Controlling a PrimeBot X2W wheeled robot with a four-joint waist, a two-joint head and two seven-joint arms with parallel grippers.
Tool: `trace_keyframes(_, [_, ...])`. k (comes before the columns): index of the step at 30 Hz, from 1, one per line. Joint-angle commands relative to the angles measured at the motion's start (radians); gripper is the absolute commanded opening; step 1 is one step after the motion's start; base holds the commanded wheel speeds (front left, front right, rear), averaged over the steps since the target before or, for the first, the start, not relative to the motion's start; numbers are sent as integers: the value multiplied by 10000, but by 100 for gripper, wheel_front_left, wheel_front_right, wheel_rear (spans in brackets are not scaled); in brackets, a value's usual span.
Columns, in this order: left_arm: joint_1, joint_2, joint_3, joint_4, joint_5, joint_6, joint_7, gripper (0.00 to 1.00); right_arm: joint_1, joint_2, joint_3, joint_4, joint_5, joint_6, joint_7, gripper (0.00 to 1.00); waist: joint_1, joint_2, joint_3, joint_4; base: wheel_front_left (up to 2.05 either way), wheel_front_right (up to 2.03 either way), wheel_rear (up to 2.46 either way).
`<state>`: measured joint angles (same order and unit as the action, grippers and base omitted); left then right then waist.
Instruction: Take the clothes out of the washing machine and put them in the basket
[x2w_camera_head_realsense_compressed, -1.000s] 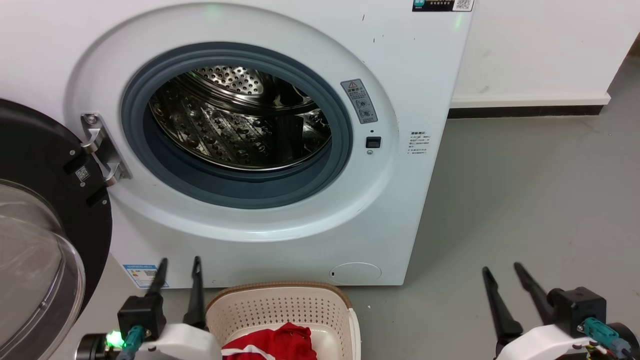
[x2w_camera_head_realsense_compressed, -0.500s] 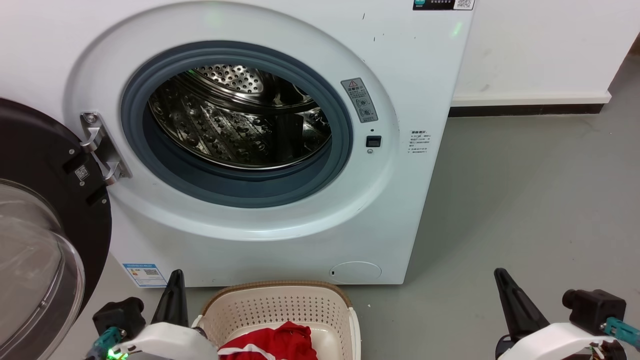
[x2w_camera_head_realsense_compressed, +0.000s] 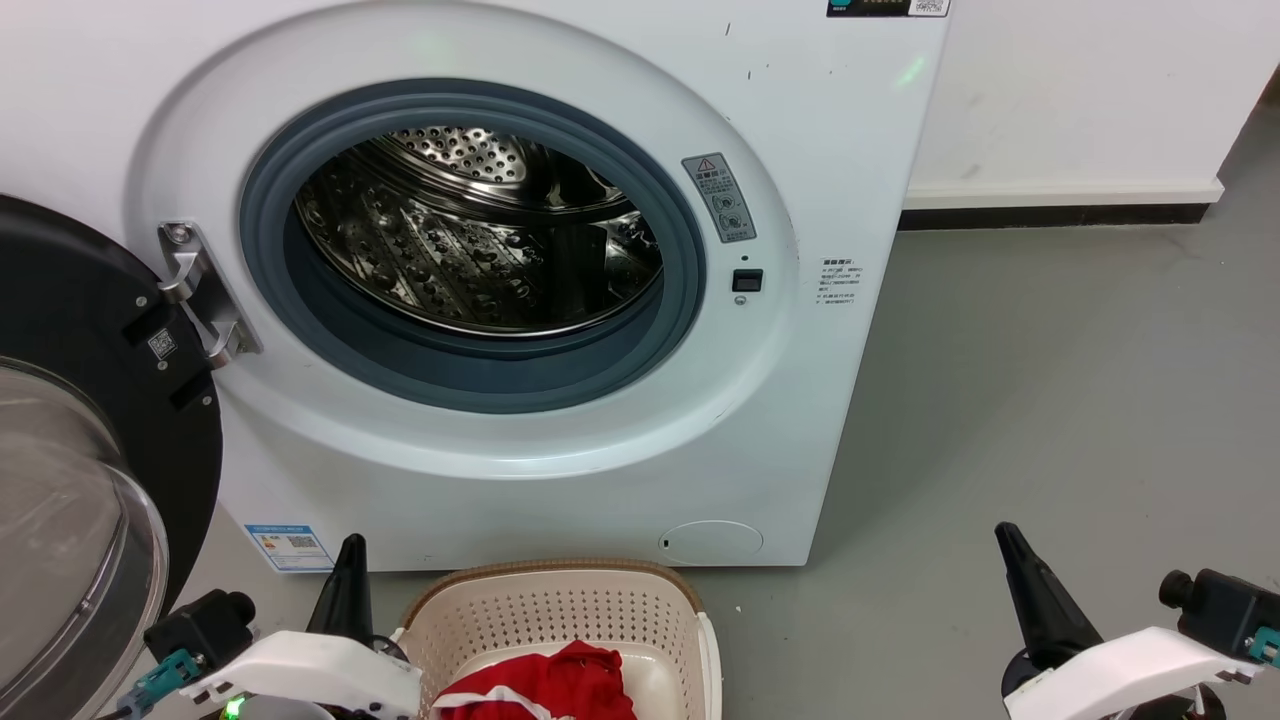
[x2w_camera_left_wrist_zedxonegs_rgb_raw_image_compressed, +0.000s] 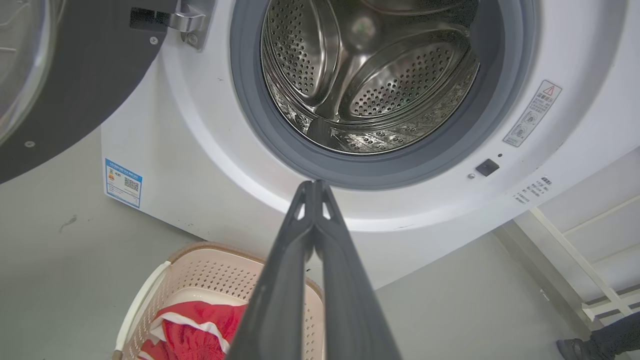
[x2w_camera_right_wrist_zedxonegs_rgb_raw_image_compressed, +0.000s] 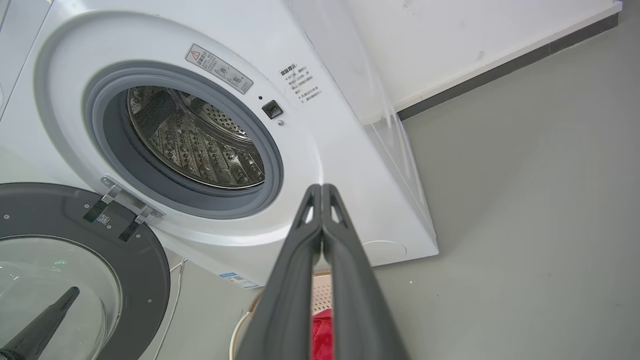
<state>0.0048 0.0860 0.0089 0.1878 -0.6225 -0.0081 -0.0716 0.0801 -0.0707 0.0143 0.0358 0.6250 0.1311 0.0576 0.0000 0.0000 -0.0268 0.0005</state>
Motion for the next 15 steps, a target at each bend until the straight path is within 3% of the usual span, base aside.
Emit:
trace_keyframes(1, [-366,1,114,-88,-692,-105,116,0,-413,-102,-47,30,759,-2,-52,0,0,0,11,0,0,0,0])
trace_keyframes(15, [-546,-78,312,49,-2631,-346,487,0,-738,-148,-166,452,2797,-2,-43,0,0,0,54,-1,0,0,0])
